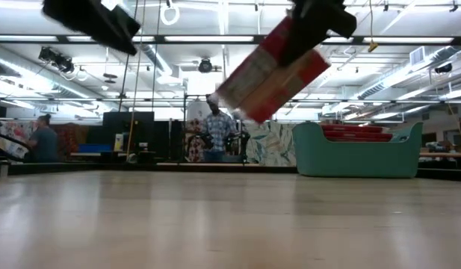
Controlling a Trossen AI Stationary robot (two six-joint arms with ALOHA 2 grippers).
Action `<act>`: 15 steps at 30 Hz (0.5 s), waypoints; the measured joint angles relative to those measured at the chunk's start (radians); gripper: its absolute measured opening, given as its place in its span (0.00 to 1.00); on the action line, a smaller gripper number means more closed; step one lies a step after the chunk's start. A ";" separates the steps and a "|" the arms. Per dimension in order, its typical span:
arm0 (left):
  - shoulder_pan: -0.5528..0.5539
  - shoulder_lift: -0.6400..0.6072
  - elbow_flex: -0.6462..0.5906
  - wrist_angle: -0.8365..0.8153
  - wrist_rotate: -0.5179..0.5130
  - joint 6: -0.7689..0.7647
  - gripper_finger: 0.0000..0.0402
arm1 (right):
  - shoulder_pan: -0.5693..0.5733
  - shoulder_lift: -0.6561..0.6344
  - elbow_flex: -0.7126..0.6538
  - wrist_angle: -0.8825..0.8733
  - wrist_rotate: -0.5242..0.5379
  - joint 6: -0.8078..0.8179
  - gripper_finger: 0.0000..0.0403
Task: Sort popcorn bags into baskets
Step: Put the red popcorn bag into the blue bin
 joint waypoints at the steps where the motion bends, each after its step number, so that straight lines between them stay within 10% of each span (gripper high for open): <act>1: 0.000 -0.021 -0.031 0.018 0.005 0.000 0.34 | -0.014 -0.020 0.002 -0.045 0.014 0.014 0.09; 15: 0.008 -0.250 -0.261 0.221 0.015 -0.018 0.31 | -0.309 -0.220 0.008 -0.308 -0.014 0.140 0.09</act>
